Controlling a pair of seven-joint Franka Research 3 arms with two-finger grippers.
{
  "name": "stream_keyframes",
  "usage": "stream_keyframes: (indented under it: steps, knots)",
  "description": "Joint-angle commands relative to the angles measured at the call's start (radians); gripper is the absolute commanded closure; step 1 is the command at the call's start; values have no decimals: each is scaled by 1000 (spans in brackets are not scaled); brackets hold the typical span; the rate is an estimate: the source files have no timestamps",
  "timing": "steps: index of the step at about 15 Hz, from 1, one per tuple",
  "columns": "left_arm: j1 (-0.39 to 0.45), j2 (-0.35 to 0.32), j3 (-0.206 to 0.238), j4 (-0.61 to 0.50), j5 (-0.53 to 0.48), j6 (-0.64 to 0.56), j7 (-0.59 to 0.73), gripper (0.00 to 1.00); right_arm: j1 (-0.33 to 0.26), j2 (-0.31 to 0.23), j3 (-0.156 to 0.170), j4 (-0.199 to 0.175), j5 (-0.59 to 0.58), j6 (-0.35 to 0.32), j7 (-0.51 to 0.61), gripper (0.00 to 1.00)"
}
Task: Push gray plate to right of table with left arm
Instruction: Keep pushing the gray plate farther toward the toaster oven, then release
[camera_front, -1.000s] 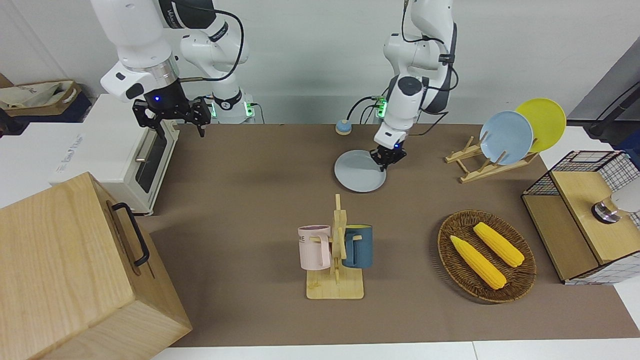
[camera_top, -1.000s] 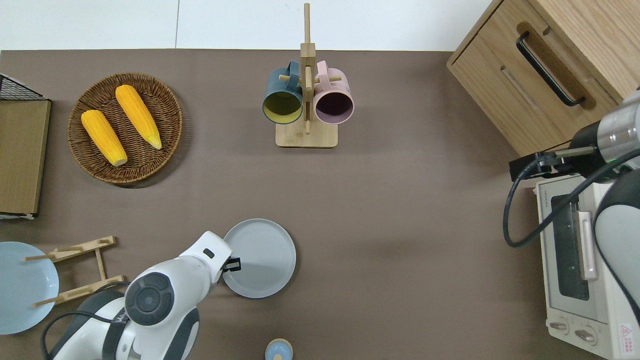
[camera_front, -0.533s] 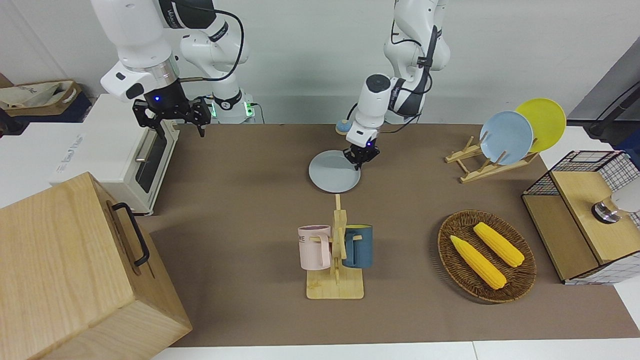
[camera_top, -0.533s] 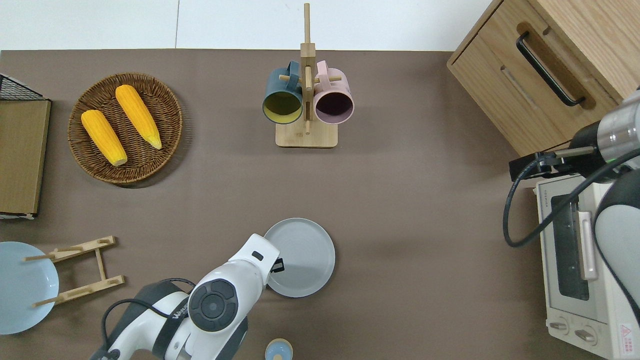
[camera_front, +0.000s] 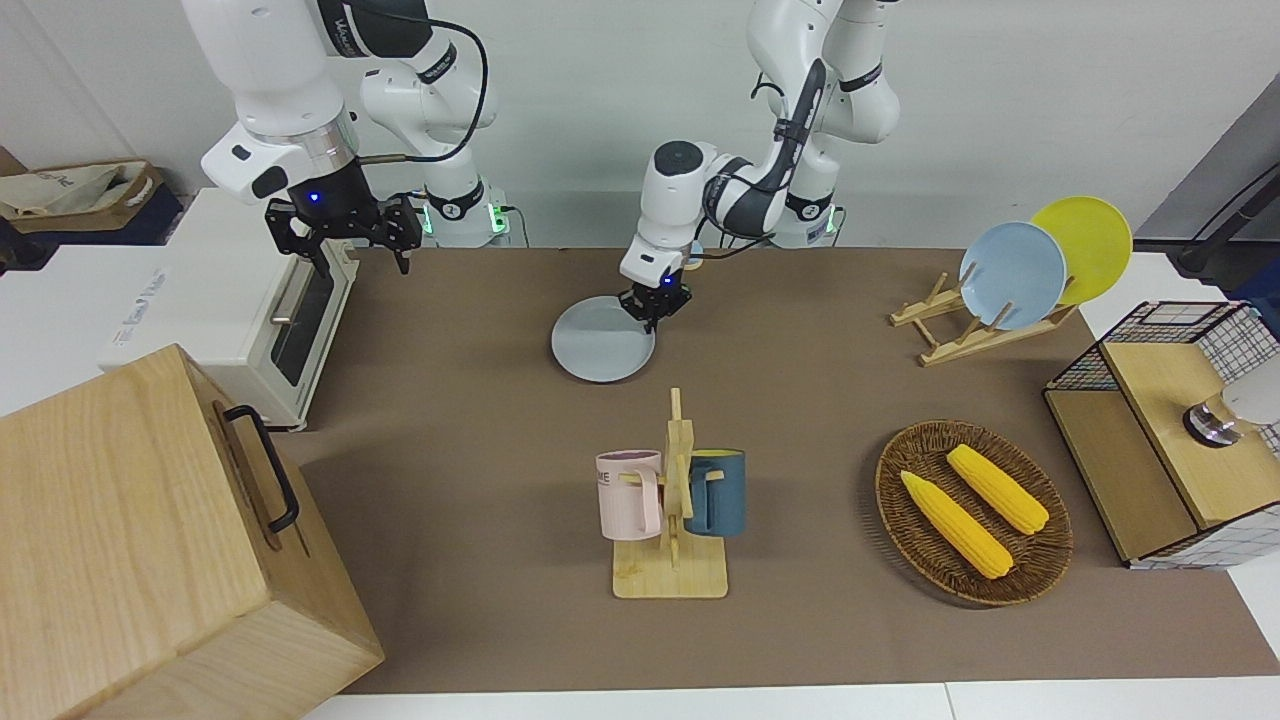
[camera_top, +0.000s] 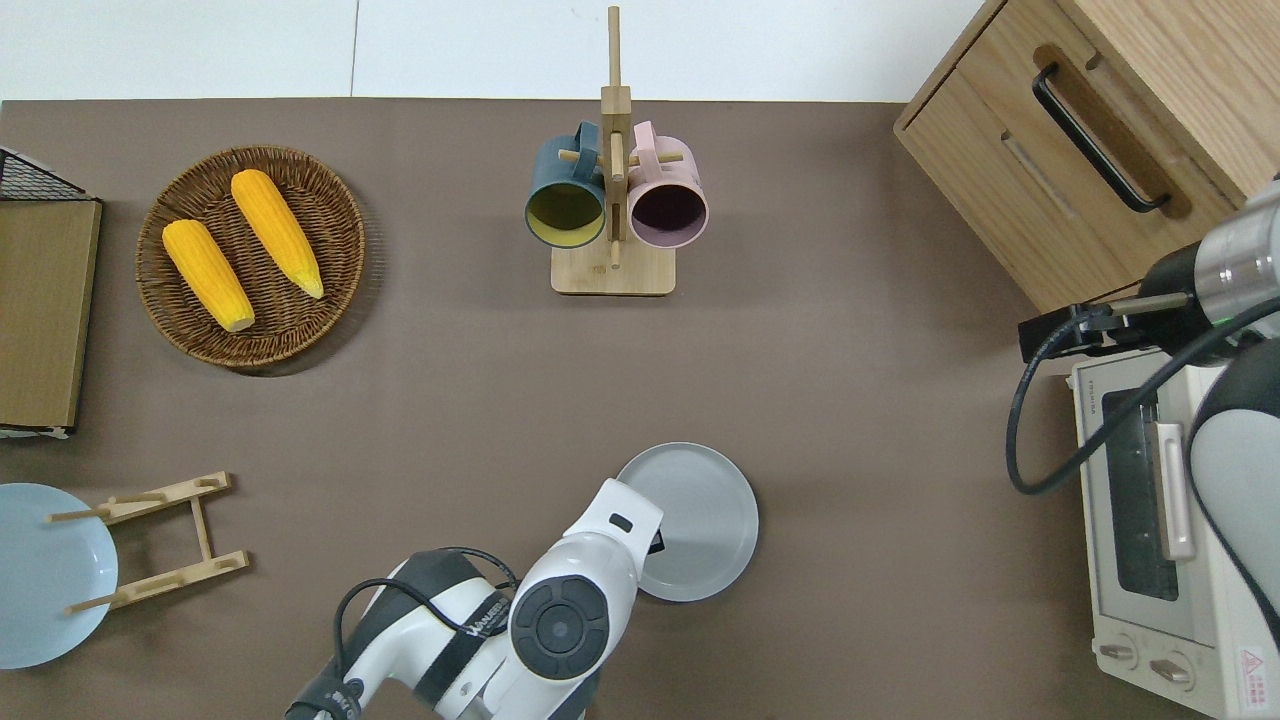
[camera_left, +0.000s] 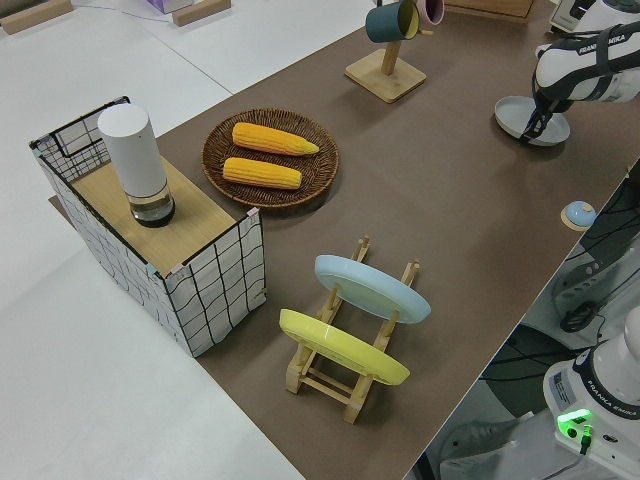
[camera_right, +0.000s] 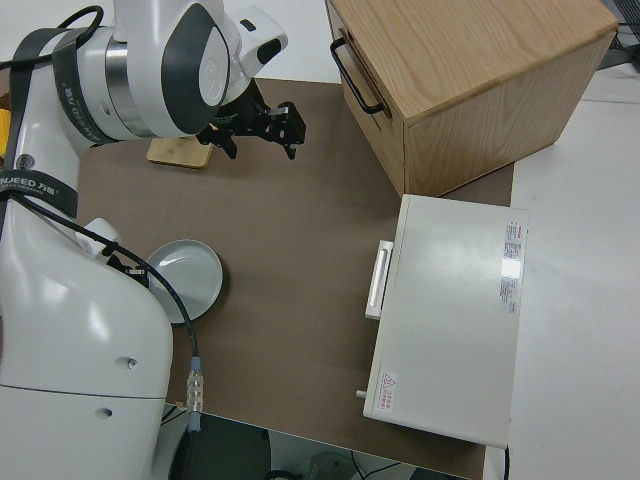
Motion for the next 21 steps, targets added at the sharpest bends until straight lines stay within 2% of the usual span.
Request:
stream_keyframes:
  steps: [1, 3, 6, 8, 11, 13, 14, 15, 19, 21]
  knots:
    - [-47, 71, 6, 92, 29, -34, -63, 1000, -1, -6, 0, 1, 7, -10, 3, 17]
    - [-81, 115, 6, 147, 34, -50, -98, 1000, -1, -6, 0, 1, 7, -10, 3, 17]
    - [-131, 207, 6, 253, 129, -53, -238, 1000, -1, -6, 0, 1, 7, -10, 3, 17]
    - [-147, 249, 6, 305, 150, -65, -260, 1000, -1, -6, 0, 1, 7, -10, 3, 17]
    - [-157, 273, 6, 339, 152, -68, -261, 986, -1, -6, 0, 1, 7, -10, 3, 17]
    - [-156, 274, 11, 341, 150, -68, -258, 688, -1, -6, 0, 1, 7, -10, 5, 17]
    - [-148, 272, 11, 341, 150, -71, -260, 467, -1, -6, 0, 1, 7, -10, 3, 17]
    - [-144, 267, 11, 341, 150, -85, -258, 357, -1, -6, 0, 3, 7, -10, 3, 17]
    - [-141, 237, 17, 347, 146, -137, -250, 173, -1, -6, 0, 1, 7, -10, 3, 17]
    - [-131, 214, 18, 345, 141, -160, -243, 10, -1, -6, 0, 1, 7, -10, 3, 17]
